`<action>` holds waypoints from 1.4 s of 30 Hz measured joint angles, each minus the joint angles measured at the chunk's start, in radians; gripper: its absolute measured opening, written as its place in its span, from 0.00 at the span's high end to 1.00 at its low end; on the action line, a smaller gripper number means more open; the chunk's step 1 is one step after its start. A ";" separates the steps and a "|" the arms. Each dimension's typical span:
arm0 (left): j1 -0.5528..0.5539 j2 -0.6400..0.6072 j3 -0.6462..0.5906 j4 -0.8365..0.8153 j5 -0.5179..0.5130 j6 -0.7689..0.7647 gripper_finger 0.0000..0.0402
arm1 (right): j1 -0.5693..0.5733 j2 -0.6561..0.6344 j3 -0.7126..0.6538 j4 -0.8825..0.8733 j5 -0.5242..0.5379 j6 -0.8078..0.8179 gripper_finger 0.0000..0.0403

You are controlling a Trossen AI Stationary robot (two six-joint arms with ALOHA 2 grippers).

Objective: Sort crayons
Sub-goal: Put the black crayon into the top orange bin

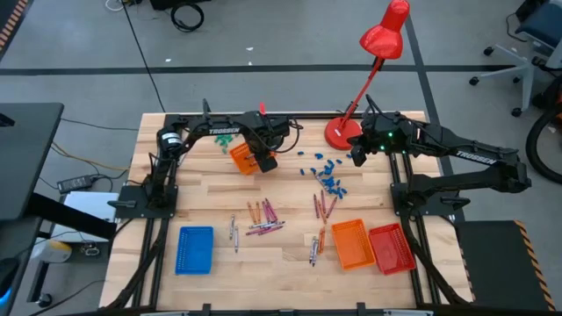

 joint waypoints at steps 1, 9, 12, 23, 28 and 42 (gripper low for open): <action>0.000 -0.002 0.000 -0.002 -0.004 0.000 0.72 | 0.000 0.000 0.000 0.000 0.000 0.000 0.98; -0.016 -0.033 0.007 0.014 -0.016 0.008 0.63 | 0.000 0.000 0.000 0.000 0.000 -0.013 0.98; -0.045 -0.057 0.021 0.085 -0.065 0.017 0.64 | 0.000 0.004 0.000 0.012 -0.001 -0.027 0.98; -0.203 -0.016 0.024 0.544 0.172 0.181 0.64 | 0.002 0.020 0.000 0.053 -0.046 -0.027 0.98; -0.211 0.081 0.088 0.555 0.241 0.144 0.65 | 0.019 0.023 0.000 0.054 -0.061 -0.011 0.98; -0.202 0.318 0.362 0.570 0.343 0.399 0.65 | 0.055 -0.002 0.000 -0.004 -0.113 0.069 0.98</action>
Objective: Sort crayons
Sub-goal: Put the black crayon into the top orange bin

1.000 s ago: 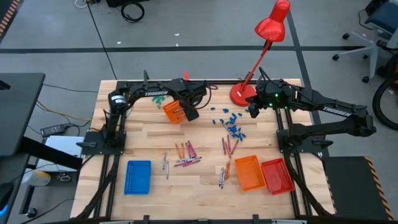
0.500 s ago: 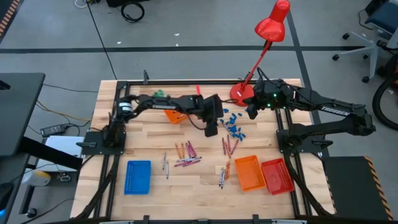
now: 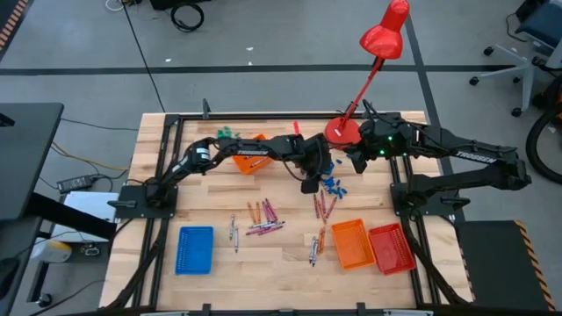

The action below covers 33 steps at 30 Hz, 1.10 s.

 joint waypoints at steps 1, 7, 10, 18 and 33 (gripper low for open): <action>0.002 0.007 0.000 -0.004 0.001 0.021 0.65 | 0.003 -0.004 0.000 -0.004 0.000 0.005 0.98; 0.011 0.055 -0.002 -0.014 0.019 0.060 0.65 | 0.025 -0.023 0.000 -0.023 0.000 0.018 0.98; 0.015 0.067 -0.002 -0.017 0.032 0.067 0.65 | 0.032 -0.025 0.000 -0.040 0.001 0.018 0.98; 0.015 0.069 0.003 -0.087 0.031 0.089 0.65 | 0.033 -0.029 0.000 -0.058 0.009 0.011 0.98; -0.015 0.069 0.002 -0.156 -0.024 0.095 0.96 | 0.033 -0.029 0.000 -0.057 0.012 0.007 0.98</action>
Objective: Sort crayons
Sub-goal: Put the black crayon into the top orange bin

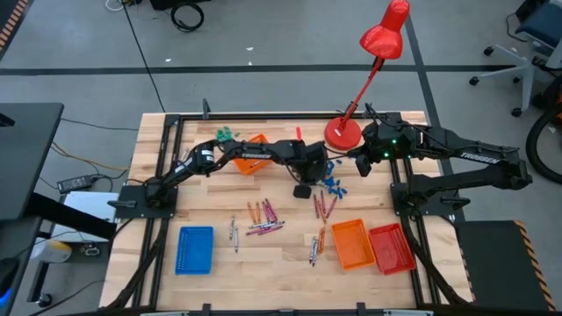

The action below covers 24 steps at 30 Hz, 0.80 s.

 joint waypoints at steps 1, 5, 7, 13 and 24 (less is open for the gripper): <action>0.000 0.000 0.000 -0.001 -0.006 -0.014 0.96 | 0.000 0.000 0.000 0.000 0.000 0.000 0.98; -0.001 -0.018 -0.001 -0.031 -0.019 -0.047 0.93 | 0.000 0.000 0.000 0.000 0.000 0.000 0.98; -0.001 -0.036 -0.005 -0.073 -0.030 -0.055 0.93 | 0.000 0.000 0.000 0.000 0.006 0.000 0.98; 0.023 -0.102 -0.012 -0.221 -0.045 -0.095 0.94 | 0.000 0.000 0.000 0.001 0.057 -0.010 0.98; 0.068 -0.234 -0.006 -0.471 -0.075 -0.195 0.93 | -0.009 0.001 0.000 0.049 0.136 -0.061 0.98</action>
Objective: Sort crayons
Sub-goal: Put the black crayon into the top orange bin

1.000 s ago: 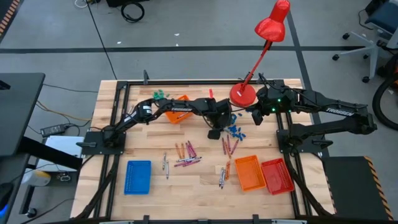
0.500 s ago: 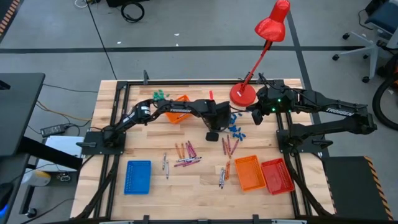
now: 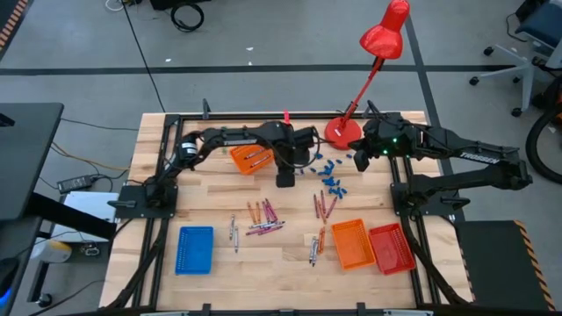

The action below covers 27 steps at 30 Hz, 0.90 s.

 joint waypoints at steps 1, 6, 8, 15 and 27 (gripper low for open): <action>0.006 -0.011 0.000 -0.015 -0.013 -0.012 0.93 | -0.003 0.000 0.000 0.005 0.000 0.000 0.98; 0.051 -0.064 0.001 -0.098 -0.083 -0.102 0.93 | -0.006 0.001 0.000 0.007 -0.004 0.000 0.98; 0.078 -0.074 0.001 -0.143 -0.085 -0.152 0.93 | -0.006 0.001 0.000 0.005 -0.006 0.005 0.98; 0.155 -0.072 -0.012 -0.304 -0.139 -0.265 0.93 | 0.010 0.001 0.000 0.003 -0.008 0.027 0.98; 0.176 -0.073 -0.133 -0.289 -0.194 -0.268 0.86 | 0.022 0.001 0.000 0.004 -0.007 0.035 0.98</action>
